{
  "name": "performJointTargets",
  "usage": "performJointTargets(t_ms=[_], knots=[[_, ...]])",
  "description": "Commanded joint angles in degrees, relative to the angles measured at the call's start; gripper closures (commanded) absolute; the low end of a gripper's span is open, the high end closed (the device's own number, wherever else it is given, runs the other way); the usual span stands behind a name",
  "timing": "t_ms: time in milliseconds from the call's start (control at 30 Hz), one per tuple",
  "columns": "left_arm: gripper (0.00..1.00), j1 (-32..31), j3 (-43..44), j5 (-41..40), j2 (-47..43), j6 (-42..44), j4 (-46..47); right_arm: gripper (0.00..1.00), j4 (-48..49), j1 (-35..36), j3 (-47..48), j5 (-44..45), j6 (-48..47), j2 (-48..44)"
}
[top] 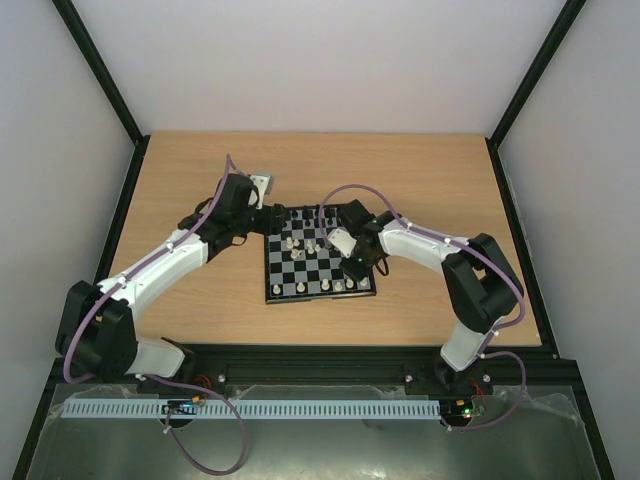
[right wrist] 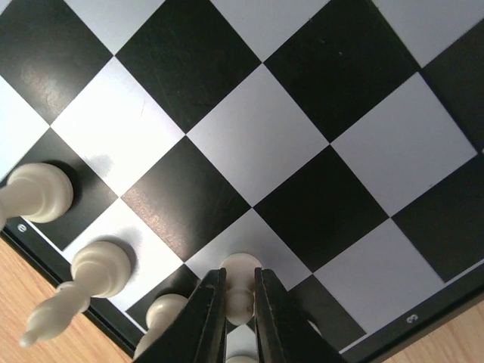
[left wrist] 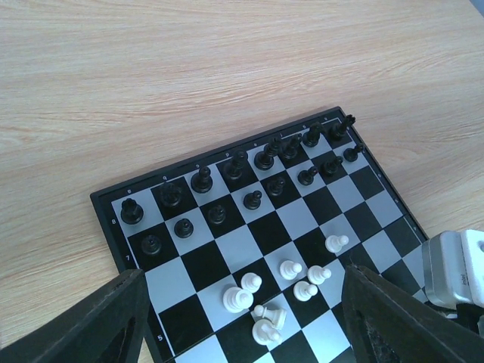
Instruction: Set up the chess pieces on the board
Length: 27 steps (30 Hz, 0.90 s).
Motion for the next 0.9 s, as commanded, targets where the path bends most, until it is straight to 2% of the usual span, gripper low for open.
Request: performJointTargets(t_ms=[0, 400, 600, 867], knots=[[0.28, 0.2, 0.7, 0.6, 0.6, -0.3, -0.9, 0.84, -1.2, 0.3, -0.2, 1.2, 1.0, 1.1], [0.28, 0.1, 0.7, 2.8, 1.7, 0.0, -0.8, 0.75, -5.1, -2.0, 4.3, -0.7, 1.4, -4.5], [0.32, -2.8, 1.4, 6.2, 4.4, 2.4, -1.5, 0.75, -4.1, -8.3, 5.1, -7.0, 4.7, -8.4], [0.38, -11.0, 10.1, -0.3, 13.5, 6.4, -11.2, 0.74, 3.8, -19.0, -2.6, -13.2, 10.5, -15.4]])
